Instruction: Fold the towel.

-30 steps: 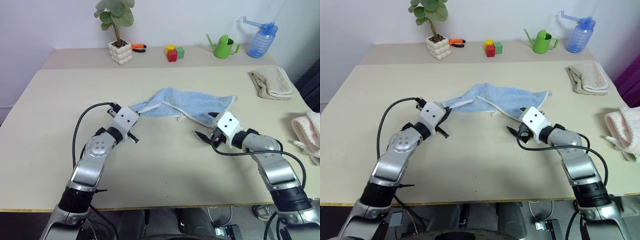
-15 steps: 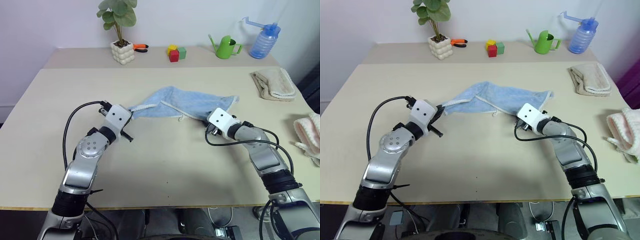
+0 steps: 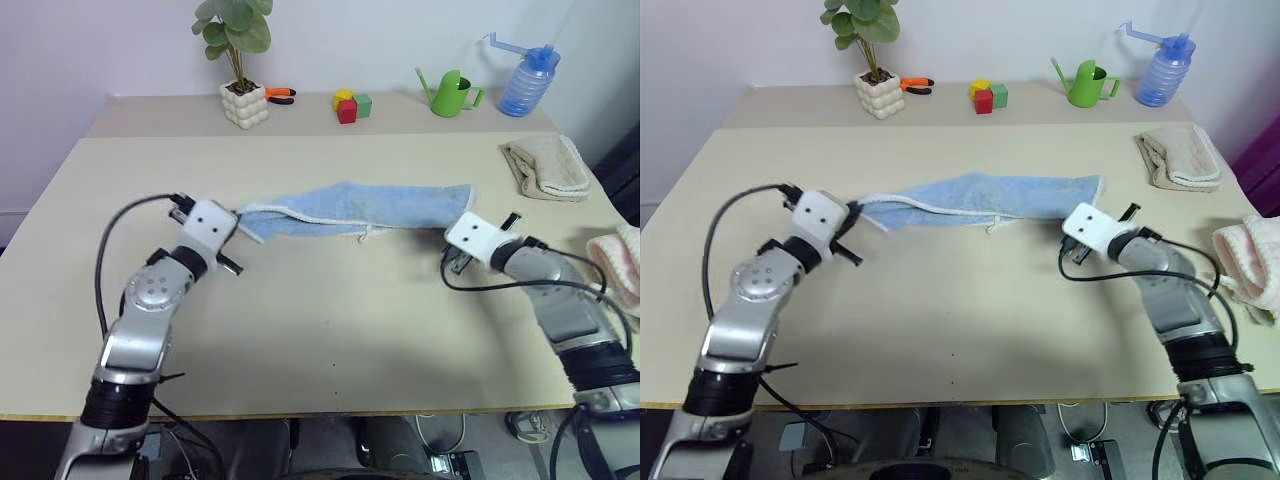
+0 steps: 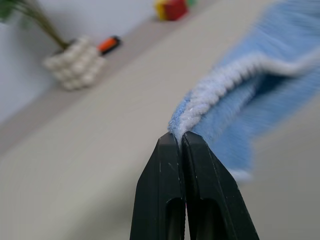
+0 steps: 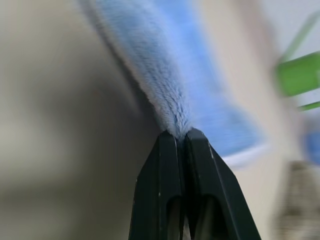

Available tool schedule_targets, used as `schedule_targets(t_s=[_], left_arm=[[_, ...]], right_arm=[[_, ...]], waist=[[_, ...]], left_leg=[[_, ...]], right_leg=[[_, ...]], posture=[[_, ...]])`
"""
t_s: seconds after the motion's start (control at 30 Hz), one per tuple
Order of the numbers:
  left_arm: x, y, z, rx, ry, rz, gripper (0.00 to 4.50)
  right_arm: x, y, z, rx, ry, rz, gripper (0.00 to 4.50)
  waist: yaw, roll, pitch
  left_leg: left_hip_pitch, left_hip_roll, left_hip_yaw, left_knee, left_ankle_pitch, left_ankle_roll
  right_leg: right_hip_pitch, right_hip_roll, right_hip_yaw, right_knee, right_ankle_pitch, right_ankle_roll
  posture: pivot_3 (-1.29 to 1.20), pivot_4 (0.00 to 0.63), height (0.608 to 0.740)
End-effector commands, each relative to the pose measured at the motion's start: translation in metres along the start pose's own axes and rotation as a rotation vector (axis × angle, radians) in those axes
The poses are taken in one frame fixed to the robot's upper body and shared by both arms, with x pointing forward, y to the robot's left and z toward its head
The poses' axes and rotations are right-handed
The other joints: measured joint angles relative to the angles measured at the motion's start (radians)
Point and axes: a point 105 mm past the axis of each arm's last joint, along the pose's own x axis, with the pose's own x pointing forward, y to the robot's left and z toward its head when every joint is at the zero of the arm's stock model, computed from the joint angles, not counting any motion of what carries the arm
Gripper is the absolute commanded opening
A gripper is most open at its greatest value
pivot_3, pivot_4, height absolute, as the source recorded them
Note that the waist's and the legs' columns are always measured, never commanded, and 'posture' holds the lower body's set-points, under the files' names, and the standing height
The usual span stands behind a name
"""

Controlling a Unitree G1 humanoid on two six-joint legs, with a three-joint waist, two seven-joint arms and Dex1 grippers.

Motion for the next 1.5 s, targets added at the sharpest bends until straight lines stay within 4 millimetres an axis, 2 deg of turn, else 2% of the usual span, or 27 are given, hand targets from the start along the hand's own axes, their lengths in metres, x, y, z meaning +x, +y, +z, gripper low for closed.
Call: schedule_targets(t_s=[0.03, 0.13, 0.17, 0.23, 0.3, 0.4, 0.5, 0.53, 0.67, 0.77, 0.87, 0.97, 1.07, 1.2, 1.3, 1.5], left_arm=[[0.021, 0.047, 0.031, 0.044, -0.118, 0.133, 0.0], [0.047, 0.086, 0.059, 0.071, -0.193, 0.245, 0.0], [0.056, 0.105, 0.075, 0.078, -0.23, 0.308, 0.0], [0.063, 0.138, 0.107, 0.074, -0.309, 0.42, 0.0], [0.06, 0.159, 0.125, 0.045, -0.366, 0.485, 0.0], [0.051, 0.174, 0.13, 0.019, -0.405, 0.494, 0.0], [0.038, 0.167, 0.111, 0.053, -0.39, 0.395, 0.0], [0.028, 0.158, 0.096, 0.06, -0.363, 0.339, 0.0], [-0.004, 0.131, 0.057, 0.046, -0.255, 0.203, 0.0], [-0.037, 0.101, 0.02, 0.021, -0.095, 0.059, 0.0], [-0.074, 0.065, -0.012, 0.017, 0.075, -0.121, 0.0], [-0.1, 0.041, -0.025, -0.038, 0.187, -0.262, 0.0], [-0.12, 0.026, -0.031, -0.097, 0.263, -0.366, 0.0], [-0.129, 0.025, -0.038, -0.095, 0.322, -0.396, 0.0], [-0.12, 0.034, -0.042, -0.066, 0.316, -0.347, 0.0], [-0.074, 0.049, -0.054, -0.001, 0.258, -0.255, 0.0]], right_arm=[[-0.002, -0.067, 0.028, -0.078, -0.082, -0.198, 0.06], [0.001, -0.115, 0.049, -0.114, -0.125, -0.343, 0.06], [0.0, -0.139, 0.061, -0.127, -0.148, -0.418, 0.06], [-0.007, -0.175, 0.084, -0.149, -0.196, -0.533, 0.06], [-0.013, -0.192, 0.1, -0.141, -0.252, -0.582, 0.06], [-0.019, -0.197, 0.114, -0.097, -0.337, -0.57, 0.06], [-0.019, -0.174, 0.117, -0.066, -0.398, -0.435, 0.06], [-0.018, -0.153, 0.113, -0.057, -0.412, -0.337, 0.06], [-0.026, -0.093, 0.102, -0.02, -0.427, -0.061, 0.06], [-0.041, -0.045, 0.087, 0.054, -0.392, 0.182, 0.06], [-0.063, -0.003, 0.064, 0.126, -0.289, 0.424, 0.06], [-0.083, 0.019, 0.049, 0.181, -0.201, 0.583, 0.06], [-0.1, 0.033, 0.041, 0.215, -0.141, 0.701, 0.06], [-0.107, 0.037, 0.038, 0.235, -0.118, 0.736, 0.06], [-0.096, 0.029, 0.04, 0.223, -0.144, 0.661, 0.06], [-0.056, 0.015, 0.038, 0.168, -0.16, 0.527, 0.06]], waist=[[-0.002, 0.0, 0.0], [-0.003, 0.0, 0.0], [-0.004, -0.001, 0.001], [-0.006, -0.001, 0.001], [-0.012, -0.001, 0.001], [-0.027, -0.001, 0.0], [-0.033, -0.001, 0.0], [-0.037, -0.001, 0.0], [-0.048, 0.0, 0.001], [-0.046, 0.0, 0.001], [-0.041, 0.001, 0.002], [-0.022, 0.002, 0.002], [-0.012, 0.002, 0.002], [-0.014, 0.002, 0.002], [-0.018, 0.002, 0.002], [-0.019, 0.002, 0.002]], left_leg=[[0.0, 0.0, 0.0, 0.0, 0.0, 0.0], [0.0, -0.001, 0.0, 0.0, 0.0, -0.001], [-0.001, -0.002, 0.0, -0.001, 0.0, -0.001], [-0.006, -0.003, 0.0, 0.0, 0.002, -0.003], [-0.016, -0.003, 0.0, 0.0, 0.005, -0.008], [-0.017, -0.002, 0.001, -0.005, 0.004, -0.008], [-0.017, -0.002, 0.004, -0.006, 0.002, -0.004], [-0.017, -0.003, 0.006, -0.005, 0.001, -0.002], [-0.021, -0.002, 0.007, -0.001, 0.0, 0.0], [-0.024, -0.003, 0.006, 0.003, -0.001, 0.001], [-0.017, -0.003, 0.006, 0.002, -0.004, 0.006], [-0.011, -0.002, 0.005, 0.001, -0.004, 0.007], [-0.004, -0.001, 0.004, 0.002, -0.004, 0.007], [0.0, -0.001, 0.005, 0.002, -0.004, 0.007], [0.001, -0.001, 0.006, 0.001, -0.004, 0.007], [0.001, -0.001, 0.006, 0.001, -0.004, 0.006]], right_leg=[[0.0, 0.0, 0.0, 0.0, 0.0, 0.0], [-0.001, 0.0, -0.001, 0.0, 0.0, 0.0], [-0.001, 0.0, -0.001, -0.001, 0.0, 0.0], [-0.007, 0.0, -0.001, 0.0, 0.0, 0.0], [-0.016, 0.0, -0.001, 0.0, 0.001, 0.001], [-0.019, -0.001, -0.002, 0.0, 0.001, 0.001], [-0.022, -0.004, -0.002, -0.001, 0.001, 0.001], [-0.022, -0.005, -0.002, -0.001, 0.001, 0.001], [-0.023, -0.007, -0.003, 0.001, 0.001, 0.003], [-0.024, -0.008, -0.003, 0.001, 0.003, 0.005], [-0.019, -0.01, -0.002, 0.0, 0.003, 0.004], [-0.012, -0.01, -0.002, -0.001, 0.002, 0.004], [-0.005, -0.01, -0.004, -0.002, 0.0, 0.0], [-0.001, -0.01, -0.005, -0.002, -0.001, -0.001], [-0.001, -0.009, -0.005, -0.002, -0.001, -0.001], [-0.001, -0.007, -0.005, -0.001, 0.001, 0.002]], posture=[[0.0, 0.15, 0.73], [0.0, 0.15, 0.73], [0.0, 0.15, 0.73], [0.0, 0.15, 0.73], [0.0, 0.15, 0.73], [0.0, 0.15, 0.73], [0.0, 0.15, 0.73], [0.0, 0.15, 0.73], [0.0, 0.15, 0.73], [0.0, 0.15, 0.73], [0.0, 0.15, 0.73], [0.0, 0.15, 0.73], [0.0, 0.15, 0.73], [0.0, 0.15, 0.73], [0.0, 0.15, 0.73], [0.0, 0.15, 0.73]])
